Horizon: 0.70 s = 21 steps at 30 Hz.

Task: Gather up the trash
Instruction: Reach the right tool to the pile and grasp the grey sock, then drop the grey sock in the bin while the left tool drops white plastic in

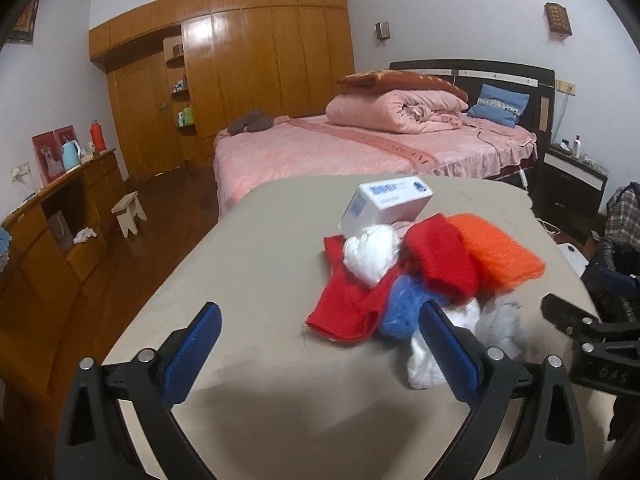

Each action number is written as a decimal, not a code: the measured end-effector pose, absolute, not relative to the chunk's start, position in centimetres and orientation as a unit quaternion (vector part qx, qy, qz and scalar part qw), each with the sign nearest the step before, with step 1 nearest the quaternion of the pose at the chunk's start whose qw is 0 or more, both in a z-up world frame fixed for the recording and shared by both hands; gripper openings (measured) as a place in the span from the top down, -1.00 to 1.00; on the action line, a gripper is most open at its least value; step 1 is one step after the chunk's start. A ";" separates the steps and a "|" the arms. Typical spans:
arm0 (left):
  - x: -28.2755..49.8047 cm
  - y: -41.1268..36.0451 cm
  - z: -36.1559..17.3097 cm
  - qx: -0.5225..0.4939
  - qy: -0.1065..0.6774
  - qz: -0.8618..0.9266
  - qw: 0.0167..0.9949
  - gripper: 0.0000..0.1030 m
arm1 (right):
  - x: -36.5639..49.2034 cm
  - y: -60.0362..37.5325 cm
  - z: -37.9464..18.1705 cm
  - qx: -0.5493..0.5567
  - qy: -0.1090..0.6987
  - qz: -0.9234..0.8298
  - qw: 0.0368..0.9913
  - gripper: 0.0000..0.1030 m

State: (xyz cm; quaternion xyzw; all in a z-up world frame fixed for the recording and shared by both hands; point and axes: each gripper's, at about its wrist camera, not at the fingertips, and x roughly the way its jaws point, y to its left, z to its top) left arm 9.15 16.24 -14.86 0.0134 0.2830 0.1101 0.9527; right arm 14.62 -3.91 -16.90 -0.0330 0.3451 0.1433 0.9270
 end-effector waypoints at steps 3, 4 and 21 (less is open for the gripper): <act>9.4 16.9 -15.5 0.006 0.287 0.110 0.952 -0.87 | 15.2 -2.5 -18.0 -0.043 0.359 0.155 0.920 -0.72; 9.5 17.1 -15.8 0.004 0.289 0.111 0.951 -0.87 | 15.4 -2.2 -18.3 -0.044 0.363 0.158 0.917 -0.63; 9.8 17.8 -16.9 -0.004 0.304 0.120 0.945 -0.87 | 16.2 -0.2 -19.8 -0.027 0.407 0.233 0.883 -0.01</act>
